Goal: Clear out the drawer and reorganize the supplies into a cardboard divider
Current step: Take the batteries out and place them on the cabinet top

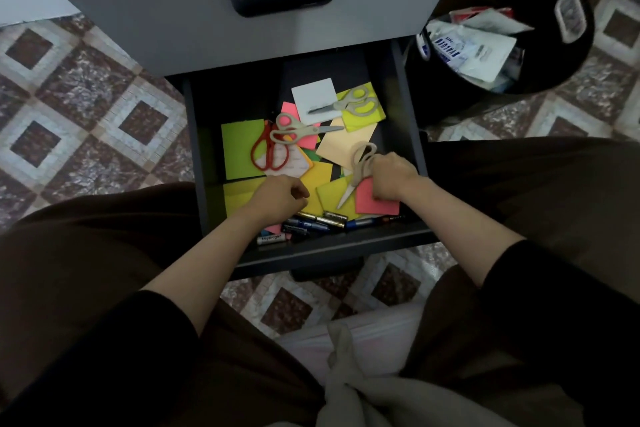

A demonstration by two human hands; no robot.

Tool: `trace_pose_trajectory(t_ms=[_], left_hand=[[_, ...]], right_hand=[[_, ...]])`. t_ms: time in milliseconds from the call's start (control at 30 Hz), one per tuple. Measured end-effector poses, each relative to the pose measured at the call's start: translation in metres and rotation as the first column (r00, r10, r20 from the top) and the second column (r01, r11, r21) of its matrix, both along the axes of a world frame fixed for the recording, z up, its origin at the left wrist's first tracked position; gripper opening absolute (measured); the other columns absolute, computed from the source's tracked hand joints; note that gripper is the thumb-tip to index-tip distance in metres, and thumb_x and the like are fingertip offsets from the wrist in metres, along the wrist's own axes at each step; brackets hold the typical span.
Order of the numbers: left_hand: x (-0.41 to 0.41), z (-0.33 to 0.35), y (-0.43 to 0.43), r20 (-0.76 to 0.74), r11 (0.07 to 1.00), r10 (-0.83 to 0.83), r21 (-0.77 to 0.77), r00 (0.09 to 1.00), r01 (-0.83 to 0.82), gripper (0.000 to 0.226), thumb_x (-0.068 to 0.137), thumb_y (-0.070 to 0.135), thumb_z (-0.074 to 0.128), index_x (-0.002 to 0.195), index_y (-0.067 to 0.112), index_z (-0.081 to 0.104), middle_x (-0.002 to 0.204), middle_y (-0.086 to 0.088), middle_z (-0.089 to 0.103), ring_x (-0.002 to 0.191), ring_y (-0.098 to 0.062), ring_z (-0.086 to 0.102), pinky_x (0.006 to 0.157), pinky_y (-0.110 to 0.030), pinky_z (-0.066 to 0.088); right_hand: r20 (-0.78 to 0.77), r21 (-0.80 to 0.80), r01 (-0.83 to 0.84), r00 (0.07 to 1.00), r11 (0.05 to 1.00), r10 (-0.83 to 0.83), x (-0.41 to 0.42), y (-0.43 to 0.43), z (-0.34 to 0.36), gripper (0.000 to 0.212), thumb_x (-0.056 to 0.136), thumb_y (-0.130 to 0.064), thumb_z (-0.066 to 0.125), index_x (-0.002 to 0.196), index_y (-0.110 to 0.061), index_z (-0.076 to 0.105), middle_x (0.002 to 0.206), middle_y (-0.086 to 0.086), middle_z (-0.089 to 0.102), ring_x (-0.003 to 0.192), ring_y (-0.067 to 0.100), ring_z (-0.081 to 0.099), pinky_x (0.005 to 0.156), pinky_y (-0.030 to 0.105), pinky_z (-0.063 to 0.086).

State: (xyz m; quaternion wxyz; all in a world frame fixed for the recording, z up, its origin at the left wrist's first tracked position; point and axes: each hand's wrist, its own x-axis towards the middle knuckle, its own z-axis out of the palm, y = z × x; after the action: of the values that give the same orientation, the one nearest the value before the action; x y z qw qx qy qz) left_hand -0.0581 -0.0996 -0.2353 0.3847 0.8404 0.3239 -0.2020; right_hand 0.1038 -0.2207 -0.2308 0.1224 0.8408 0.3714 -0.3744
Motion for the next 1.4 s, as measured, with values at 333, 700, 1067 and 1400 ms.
trace_pose_trajectory(t_ms=[333,700,1067,1400], left_hand=[[0.010,-0.001,-0.003,0.021,0.999,0.020,-0.028,1.000,-0.020,0.022,0.088,0.014,0.061,0.108,0.006,0.066,0.109,-0.010,0.066,0.096,-0.020,0.060,0.076,-0.023,0.042],[0.006,-0.003,-0.004,-0.008,1.000,-0.004,-0.027,1.000,0.004,0.022,0.089,0.014,0.061,0.108,0.007,0.066,0.112,-0.007,0.066,0.090,-0.012,0.054,0.073,-0.018,0.036],[0.006,-0.007,-0.004,0.012,1.000,-0.028,0.014,1.000,0.028,0.019,0.089,0.013,0.060,0.105,0.009,0.068,0.106,-0.007,0.068,0.094,-0.018,0.061,0.073,-0.020,0.039],[0.007,-0.016,-0.010,-0.108,0.961,-0.255,0.079,0.961,0.264,0.022,0.086,0.013,0.063,0.107,0.012,0.070,0.108,-0.008,0.068,0.103,-0.020,0.059,0.085,-0.030,0.048]], right_hand=[[-0.061,-0.141,-0.152,0.988,0.978,0.145,-0.001,-0.009,0.013,0.026,0.093,-0.007,0.044,0.111,0.002,0.060,0.119,0.019,0.059,0.111,0.030,0.056,0.087,0.031,0.045],[-0.112,-0.234,-0.240,0.969,0.942,0.219,-0.012,-0.014,-0.001,0.032,0.091,-0.013,0.054,0.121,-0.002,0.055,0.125,0.014,0.057,0.114,0.028,0.056,0.091,0.032,0.046],[-0.225,-0.102,-0.187,0.961,0.977,0.160,-0.024,-0.006,0.002,0.010,0.091,-0.008,0.049,0.081,-0.006,0.051,0.099,0.012,0.056,0.084,0.023,0.047,0.068,0.028,0.039],[-0.134,0.074,-0.156,0.977,0.985,0.165,-0.036,-0.008,-0.007,0.022,0.087,-0.006,0.058,0.107,0.000,0.065,0.113,0.021,0.059,0.101,0.033,0.058,0.076,0.031,0.046]])
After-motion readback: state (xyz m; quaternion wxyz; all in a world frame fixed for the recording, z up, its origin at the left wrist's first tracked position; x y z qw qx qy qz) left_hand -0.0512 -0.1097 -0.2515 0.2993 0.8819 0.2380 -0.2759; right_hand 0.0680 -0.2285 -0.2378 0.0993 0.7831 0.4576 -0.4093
